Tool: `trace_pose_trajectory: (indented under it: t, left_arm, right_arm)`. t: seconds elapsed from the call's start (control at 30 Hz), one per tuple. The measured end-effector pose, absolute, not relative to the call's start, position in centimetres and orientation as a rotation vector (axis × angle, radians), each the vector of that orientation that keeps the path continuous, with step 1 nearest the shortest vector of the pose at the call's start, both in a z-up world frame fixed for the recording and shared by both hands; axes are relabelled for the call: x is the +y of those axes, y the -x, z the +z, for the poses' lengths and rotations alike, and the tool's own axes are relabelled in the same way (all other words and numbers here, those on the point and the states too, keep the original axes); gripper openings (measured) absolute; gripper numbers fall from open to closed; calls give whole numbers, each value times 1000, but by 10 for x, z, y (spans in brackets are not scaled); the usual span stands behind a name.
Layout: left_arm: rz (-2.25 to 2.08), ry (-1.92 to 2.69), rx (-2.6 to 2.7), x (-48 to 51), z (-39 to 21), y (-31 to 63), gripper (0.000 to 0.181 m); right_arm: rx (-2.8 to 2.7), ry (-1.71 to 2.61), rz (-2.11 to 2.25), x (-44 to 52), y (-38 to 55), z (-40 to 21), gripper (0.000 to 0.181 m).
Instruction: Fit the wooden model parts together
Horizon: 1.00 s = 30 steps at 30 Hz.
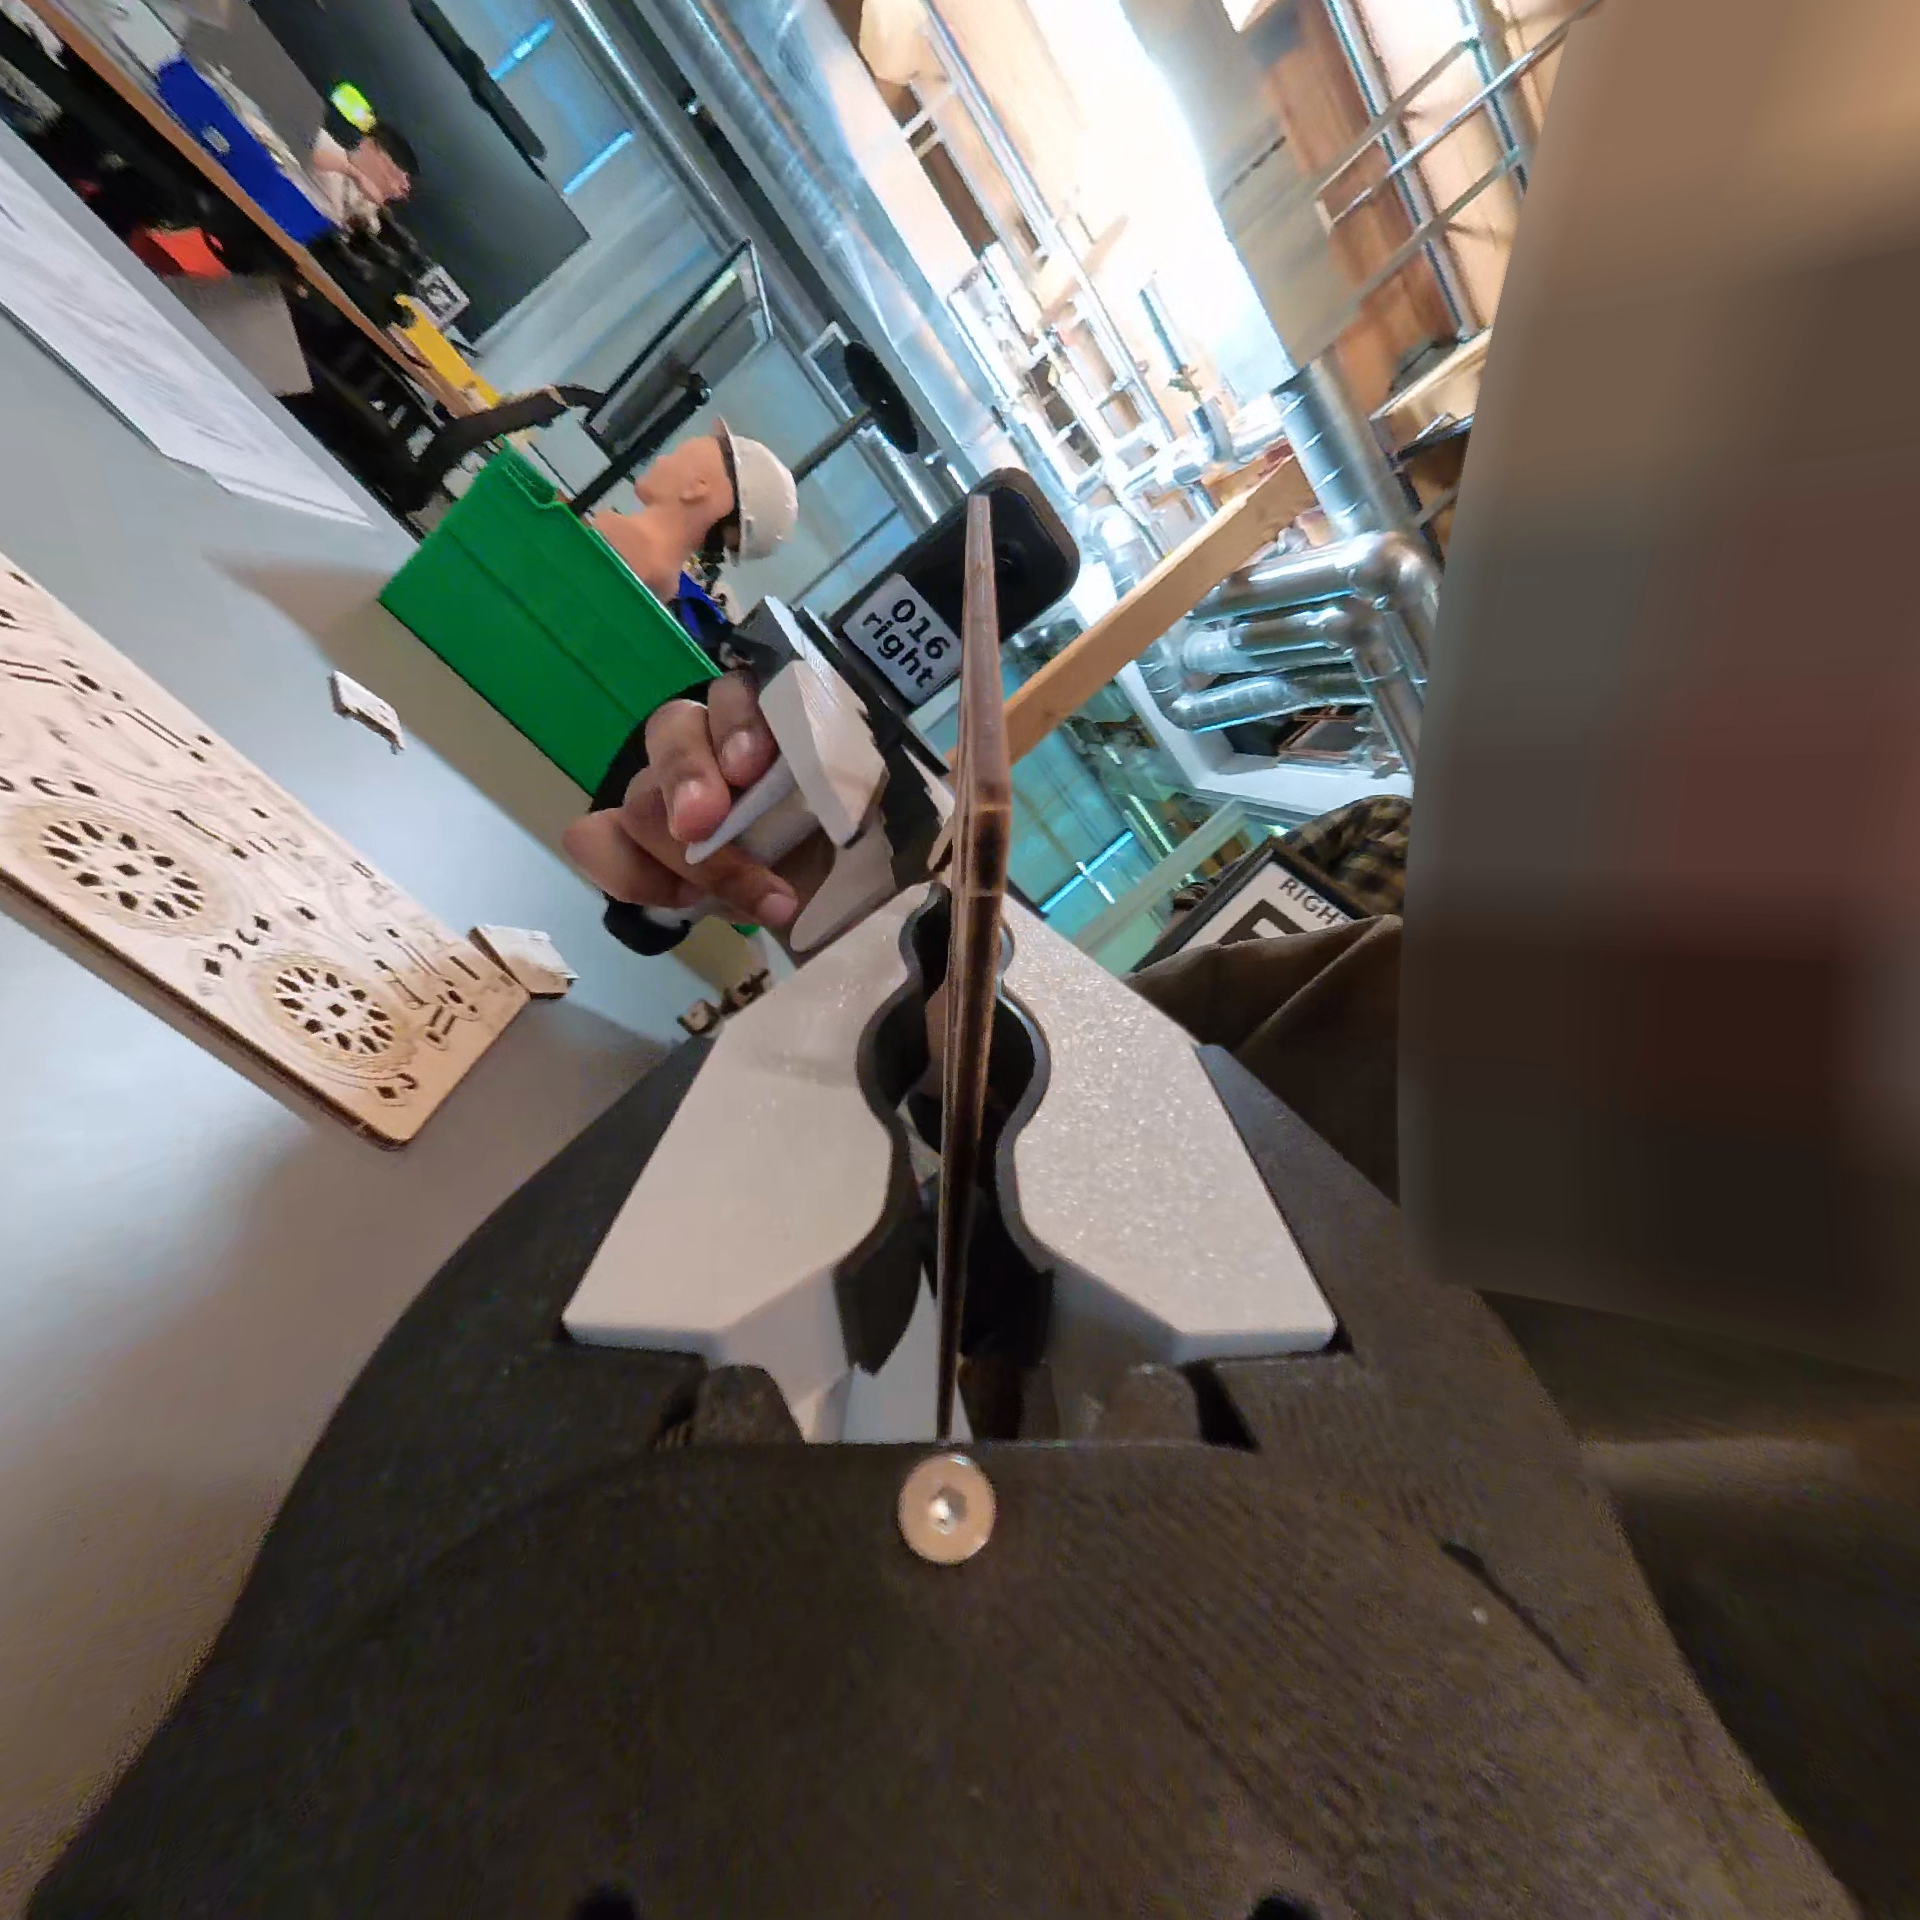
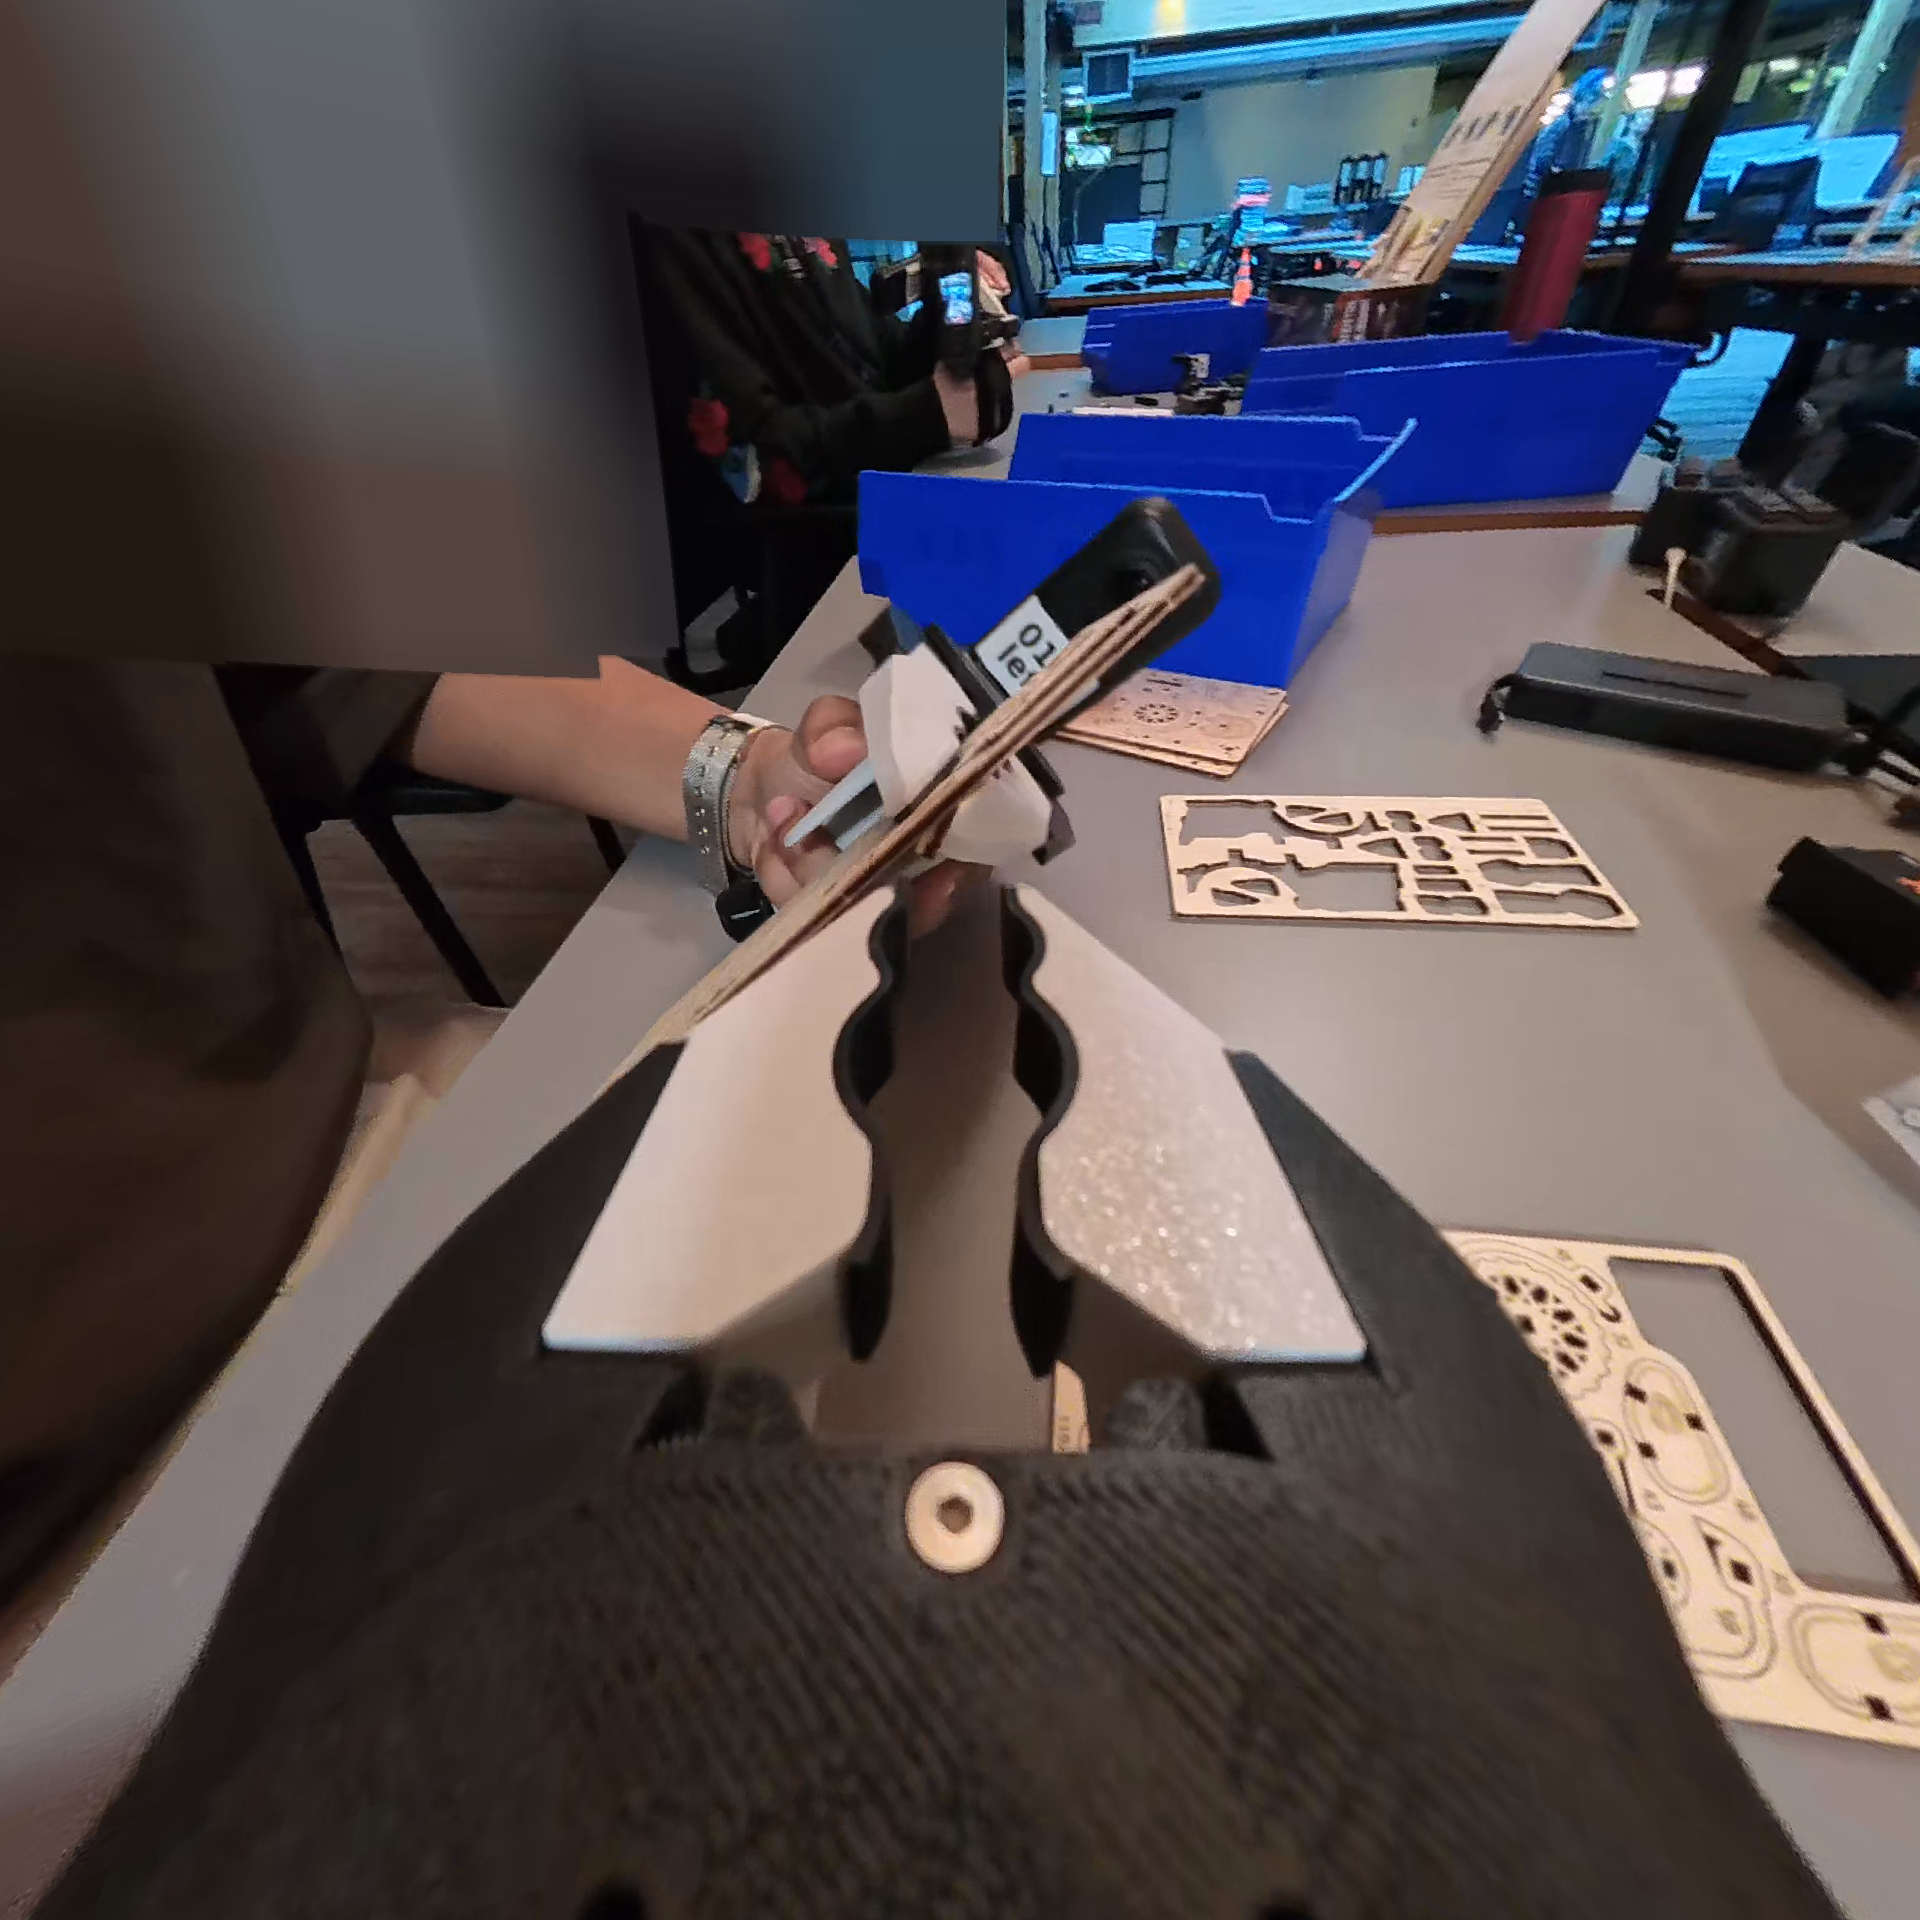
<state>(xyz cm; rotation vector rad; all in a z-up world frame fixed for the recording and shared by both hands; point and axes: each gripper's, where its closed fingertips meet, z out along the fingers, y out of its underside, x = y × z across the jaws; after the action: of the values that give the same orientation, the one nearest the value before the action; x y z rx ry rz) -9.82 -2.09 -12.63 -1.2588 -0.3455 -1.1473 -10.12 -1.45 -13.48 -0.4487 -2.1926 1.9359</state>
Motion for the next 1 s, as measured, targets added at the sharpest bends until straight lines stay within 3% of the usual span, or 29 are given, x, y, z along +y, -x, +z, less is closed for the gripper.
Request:
trace_pose_trajectory:
  t: [0.37,1.0]
  left_arm:
    - [-1256,1232,-359,-19,-124,91,0]
    - [-1234,1251,-353,-19,-126,90,0]
  right_arm:
    - [-2147,360,2028,-18,91,-126,0]
    - [-2157,402,2001,-14,95,-130,0]
